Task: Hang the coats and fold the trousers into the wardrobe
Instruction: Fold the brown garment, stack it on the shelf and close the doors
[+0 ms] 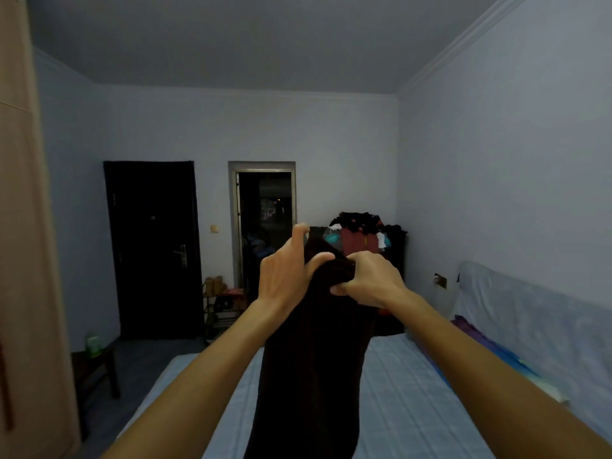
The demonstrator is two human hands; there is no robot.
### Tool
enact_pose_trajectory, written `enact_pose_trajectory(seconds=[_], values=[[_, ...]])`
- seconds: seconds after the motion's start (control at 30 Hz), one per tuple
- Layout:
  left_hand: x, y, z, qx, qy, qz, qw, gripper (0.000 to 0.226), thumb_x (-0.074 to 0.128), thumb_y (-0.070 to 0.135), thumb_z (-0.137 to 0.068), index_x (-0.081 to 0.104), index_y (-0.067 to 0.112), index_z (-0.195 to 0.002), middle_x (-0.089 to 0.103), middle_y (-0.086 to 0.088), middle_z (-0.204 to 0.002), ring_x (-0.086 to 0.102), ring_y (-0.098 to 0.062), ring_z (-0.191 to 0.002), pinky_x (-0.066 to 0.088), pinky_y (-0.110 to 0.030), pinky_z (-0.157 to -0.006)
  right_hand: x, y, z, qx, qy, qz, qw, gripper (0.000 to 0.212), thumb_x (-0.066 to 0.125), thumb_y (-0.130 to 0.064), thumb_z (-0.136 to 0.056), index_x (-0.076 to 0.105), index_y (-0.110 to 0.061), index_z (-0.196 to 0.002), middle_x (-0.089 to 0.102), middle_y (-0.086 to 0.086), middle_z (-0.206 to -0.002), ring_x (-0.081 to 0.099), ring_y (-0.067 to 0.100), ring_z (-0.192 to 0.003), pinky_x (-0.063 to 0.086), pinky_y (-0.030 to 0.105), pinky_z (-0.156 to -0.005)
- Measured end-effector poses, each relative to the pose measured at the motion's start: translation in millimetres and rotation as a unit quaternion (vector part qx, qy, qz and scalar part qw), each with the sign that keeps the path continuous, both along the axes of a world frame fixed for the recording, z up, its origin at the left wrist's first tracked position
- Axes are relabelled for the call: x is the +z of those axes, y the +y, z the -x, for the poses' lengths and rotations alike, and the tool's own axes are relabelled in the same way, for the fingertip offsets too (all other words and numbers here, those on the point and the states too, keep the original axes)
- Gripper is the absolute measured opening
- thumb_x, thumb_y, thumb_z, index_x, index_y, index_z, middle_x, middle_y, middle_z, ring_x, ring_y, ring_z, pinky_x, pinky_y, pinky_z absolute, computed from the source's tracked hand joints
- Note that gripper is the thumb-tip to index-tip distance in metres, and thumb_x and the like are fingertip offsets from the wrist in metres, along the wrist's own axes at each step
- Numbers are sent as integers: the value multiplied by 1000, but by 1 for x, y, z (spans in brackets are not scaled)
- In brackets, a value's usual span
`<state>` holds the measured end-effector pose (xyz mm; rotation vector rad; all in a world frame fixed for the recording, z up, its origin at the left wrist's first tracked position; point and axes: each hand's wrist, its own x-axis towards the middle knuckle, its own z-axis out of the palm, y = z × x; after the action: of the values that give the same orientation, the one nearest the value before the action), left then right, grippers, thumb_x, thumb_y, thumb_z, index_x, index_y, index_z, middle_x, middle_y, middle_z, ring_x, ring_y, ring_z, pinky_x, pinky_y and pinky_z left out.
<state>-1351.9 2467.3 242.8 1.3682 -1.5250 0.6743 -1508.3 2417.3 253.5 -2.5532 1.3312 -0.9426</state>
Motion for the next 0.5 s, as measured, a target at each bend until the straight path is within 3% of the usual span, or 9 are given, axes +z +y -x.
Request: enact_pose_trajectory(seconds=[0.13, 0.27, 0.3, 0.37, 0.43, 0.5], values=[[-7, 0, -16, 43, -52, -102, 993, 90, 48, 79, -63, 27, 24, -132, 57, -5, -111, 62, -21, -91, 56, -39, -76, -5, -6, -8, -5, 23, 93, 995, 30, 71, -40, -77, 66, -26, -103, 69, -4, -87, 64, 16, -80, 48, 31, -69], [0, -4, -26, 149, -211, -174, 950, 110, 64, 76, -60, 22, 20, -145, 30, -11, -144, 32, -28, -133, 26, -46, -112, -13, -19, -13, 11, 23, 167, 986, 31, 66, -34, -83, 62, -26, -112, 70, -3, -98, 63, 19, -94, 43, 36, -91], [5, -7, -25, 160, -224, -200, 940, 112, 66, 74, -60, 20, 19, -146, 29, -12, -145, 31, -29, -134, 24, -47, -113, -13, -22, -13, 19, 29, 190, 981, 31, 66, -33, -84, 62, -26, -113, 69, -3, -100, 62, 19, -97, 38, 39, -99], [11, -13, -20, 167, -220, -238, 931, 106, 70, 69, -62, 24, 19, -144, 38, -11, -136, 46, -29, -121, 38, -44, -104, -12, -27, -13, 23, 56, 234, 970, 30, 64, -32, -86, 61, -24, -115, 68, -3, -105, 60, 19, -103, 28, 43, -109], [17, -21, -15, 163, -207, -245, 933, 90, 73, 64, -65, 37, 19, -135, 50, -8, -120, 56, -25, -101, 49, -39, -87, -10, -35, -13, 22, 78, 270, 959, 30, 62, -32, -87, 61, -23, -116, 68, -2, -106, 59, 20, -104, 24, 45, -112], [24, -33, -14, 156, -194, -230, 941, 75, 73, 61, -67, 48, 19, -123, 56, -5, -109, 59, -21, -91, 52, -37, -79, -6, -46, -13, 16, 85, 302, 949, 28, 62, -32, -87, 63, -23, -114, 69, -2, -103, 61, 20, -102, 23, 46, -113]])
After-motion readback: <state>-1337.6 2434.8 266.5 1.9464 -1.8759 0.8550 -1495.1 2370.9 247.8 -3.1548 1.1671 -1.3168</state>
